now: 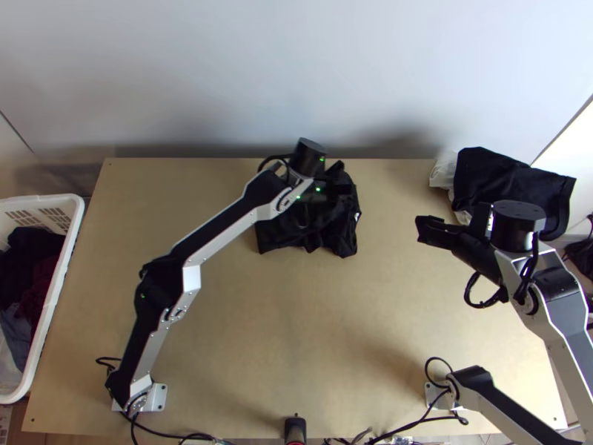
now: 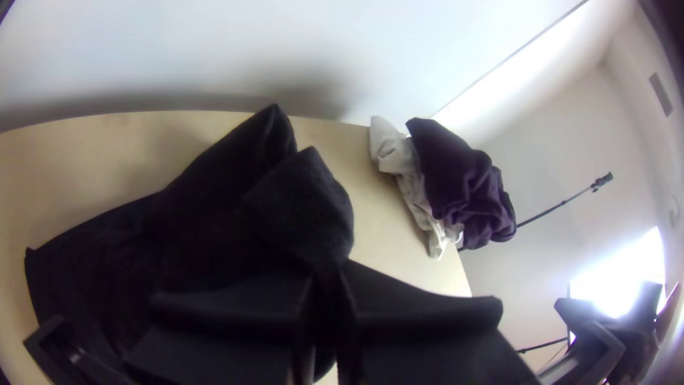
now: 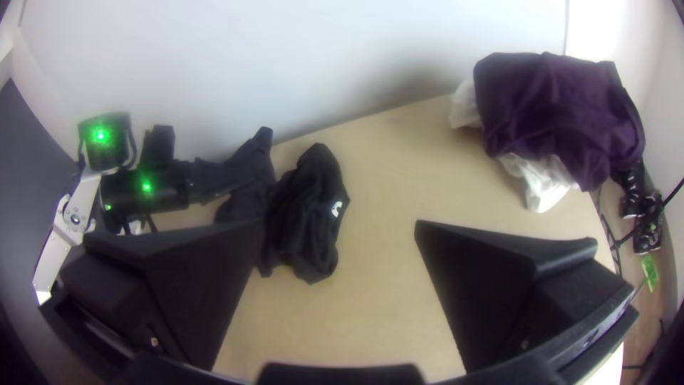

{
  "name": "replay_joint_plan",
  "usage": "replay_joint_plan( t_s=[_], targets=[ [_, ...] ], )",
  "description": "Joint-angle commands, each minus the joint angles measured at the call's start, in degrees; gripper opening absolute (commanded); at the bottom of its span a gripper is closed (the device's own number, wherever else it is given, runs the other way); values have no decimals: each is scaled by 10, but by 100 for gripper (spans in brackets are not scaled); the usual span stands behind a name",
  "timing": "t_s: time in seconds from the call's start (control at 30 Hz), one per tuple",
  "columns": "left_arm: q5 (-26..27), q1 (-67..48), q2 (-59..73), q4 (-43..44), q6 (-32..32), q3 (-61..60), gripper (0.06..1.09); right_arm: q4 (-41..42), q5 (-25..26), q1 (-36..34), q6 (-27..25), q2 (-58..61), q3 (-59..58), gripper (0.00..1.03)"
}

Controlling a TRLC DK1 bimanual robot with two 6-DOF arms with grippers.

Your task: Fold the t-shirt

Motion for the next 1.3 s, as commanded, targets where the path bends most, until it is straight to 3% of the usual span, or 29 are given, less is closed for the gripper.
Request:
replay_joint_plan(
  t_s=[0.0,0.27,0.33,0.37,0.43,0.47,0.9,1.1,1.27],
  targets=[
    [-1,-27,32,31,-12,29,9,-7,-6,-9,0,-15,-10,96],
    [-1,-45,81,67,-31,29,10,-16,-29,-11,1,-21,-10,96],
    [-1,-46,94,73,-31,29,30,-16,-29,-11,1,-22,-10,96],
    [-1,-45,100,75,-30,29,48,-16,-29,-11,1,-22,-9,96],
    [-2,-43,110,79,-25,29,94,-17,-29,-11,1,-23,-8,96],
    [-2,-40,114,82,-27,29,104,-17,-29,-10,1,-23,-9,96],
    [-67,13,58,95,-30,51,104,-19,-41,-8,10,-30,-14,96],
    [-62,84,-35,16,-6,24,104,-19,-41,14,19,-38,-49,96],
    [-55,125,-99,-122,82,-10,104,-5,-64,13,96,-55,-121,98]
  ],
)
